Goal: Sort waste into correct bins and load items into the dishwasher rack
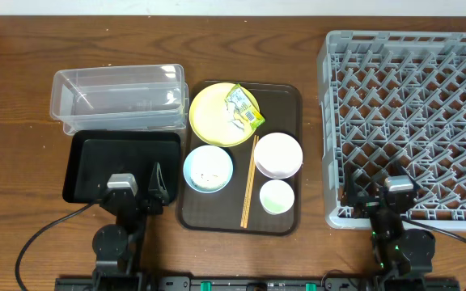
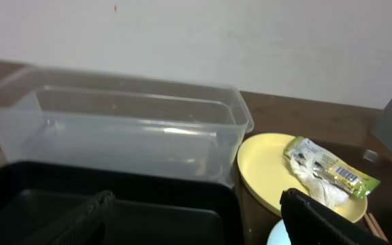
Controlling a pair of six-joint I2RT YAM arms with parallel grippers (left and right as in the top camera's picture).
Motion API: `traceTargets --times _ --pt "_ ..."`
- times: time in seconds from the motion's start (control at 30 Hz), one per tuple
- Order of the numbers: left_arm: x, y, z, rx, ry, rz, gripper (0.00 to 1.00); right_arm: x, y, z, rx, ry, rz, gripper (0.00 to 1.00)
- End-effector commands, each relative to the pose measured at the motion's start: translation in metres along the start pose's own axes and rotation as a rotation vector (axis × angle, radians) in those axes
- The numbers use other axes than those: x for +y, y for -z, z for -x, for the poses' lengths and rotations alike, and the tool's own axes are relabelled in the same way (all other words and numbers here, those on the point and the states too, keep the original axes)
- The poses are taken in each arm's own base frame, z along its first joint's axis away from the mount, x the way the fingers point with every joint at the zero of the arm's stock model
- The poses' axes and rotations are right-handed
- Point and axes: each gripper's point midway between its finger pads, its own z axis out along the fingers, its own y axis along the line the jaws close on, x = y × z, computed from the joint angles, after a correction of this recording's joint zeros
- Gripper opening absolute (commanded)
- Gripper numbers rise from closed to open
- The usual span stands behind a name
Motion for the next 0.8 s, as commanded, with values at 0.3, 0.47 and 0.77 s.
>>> traceTargets --times 0.3,0.47,0.77 --pt "-0.001 -0.004 0.016 0.283 0.048 0.067 0.79 -0.031 0.009 0.028 0.157 -0.046 -0.183 0.99" --pt "-0.004 -0.017 0.035 0.445 0.048 0.095 0.79 -0.030 0.000 0.047 0.284 -0.050 -0.175 0.99" --pt "-0.009 -0.013 0.035 0.860 0.056 0.151 0.80 -0.022 -0.015 0.042 0.621 -0.054 -0.132 0.99"
